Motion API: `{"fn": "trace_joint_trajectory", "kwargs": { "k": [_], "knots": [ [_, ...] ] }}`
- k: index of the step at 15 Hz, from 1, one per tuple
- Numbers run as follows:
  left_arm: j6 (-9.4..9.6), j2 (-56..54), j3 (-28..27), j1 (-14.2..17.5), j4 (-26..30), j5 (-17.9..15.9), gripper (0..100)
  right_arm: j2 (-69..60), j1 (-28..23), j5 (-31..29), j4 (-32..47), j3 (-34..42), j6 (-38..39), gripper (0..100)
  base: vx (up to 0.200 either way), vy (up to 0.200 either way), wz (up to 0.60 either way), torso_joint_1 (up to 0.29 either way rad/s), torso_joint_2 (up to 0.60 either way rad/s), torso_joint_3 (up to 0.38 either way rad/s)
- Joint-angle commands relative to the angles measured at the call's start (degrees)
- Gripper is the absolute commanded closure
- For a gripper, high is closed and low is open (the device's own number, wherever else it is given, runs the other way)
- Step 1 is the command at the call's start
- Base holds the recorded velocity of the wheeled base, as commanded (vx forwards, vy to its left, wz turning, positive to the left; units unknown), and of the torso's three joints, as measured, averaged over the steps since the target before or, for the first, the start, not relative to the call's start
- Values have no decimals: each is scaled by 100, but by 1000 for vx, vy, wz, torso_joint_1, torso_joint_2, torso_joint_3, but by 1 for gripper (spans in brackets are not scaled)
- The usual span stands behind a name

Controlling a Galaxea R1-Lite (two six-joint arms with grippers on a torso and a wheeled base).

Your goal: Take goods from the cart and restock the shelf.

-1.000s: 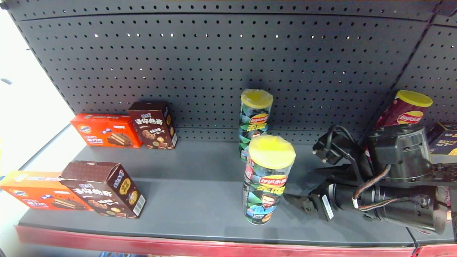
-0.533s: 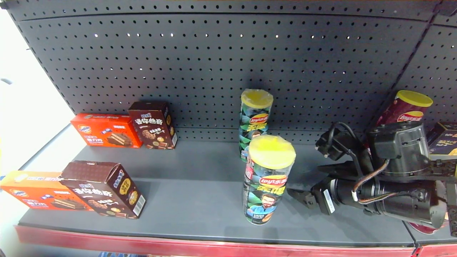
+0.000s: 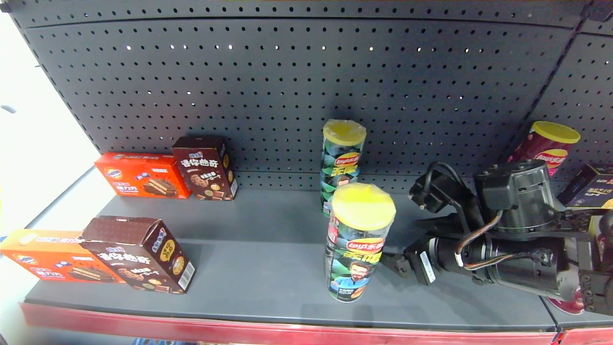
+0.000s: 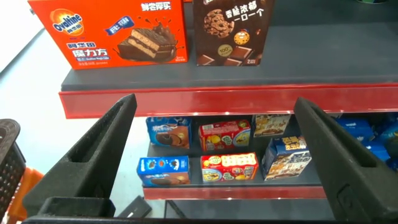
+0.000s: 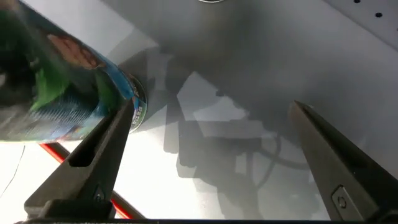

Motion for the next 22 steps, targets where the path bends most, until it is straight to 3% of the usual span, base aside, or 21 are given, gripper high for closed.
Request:
{"fn": "trace_joint_trajectory", "kwargs": {
  "k": [1,7,11,14,17,19,22],
  "knots": [
    [-1,10,1,0,2,1,0,44,80,1,-1,-15,-4,0,0,0,0,0,0,0],
    [-1,10,1,0,2,1,0,-44,63,-25,-1,81,5,0,0,0,0,0,0,0],
    [-1,10,1,0,2,1,0,-818,-69,-34,-10,442,14,0,0,0,0,0,0,0],
    [26,10,1,0,2,1,0,-2180,-60,80,8,1153,32,0,0,0,0,0,0,0],
    [52,10,-17,0,19,-8,0,-3709,80,555,-1,2208,14,0,0,0,0,0,0,0],
    [52,10,-17,-8,28,-8,0,-5054,397,563,78,2973,32,0,0,0,0,0,0,0],
    [52,10,-17,-8,28,-8,0,-6399,397,572,518,3729,40,0,0,0,0,0,0,0]
  ]
}}
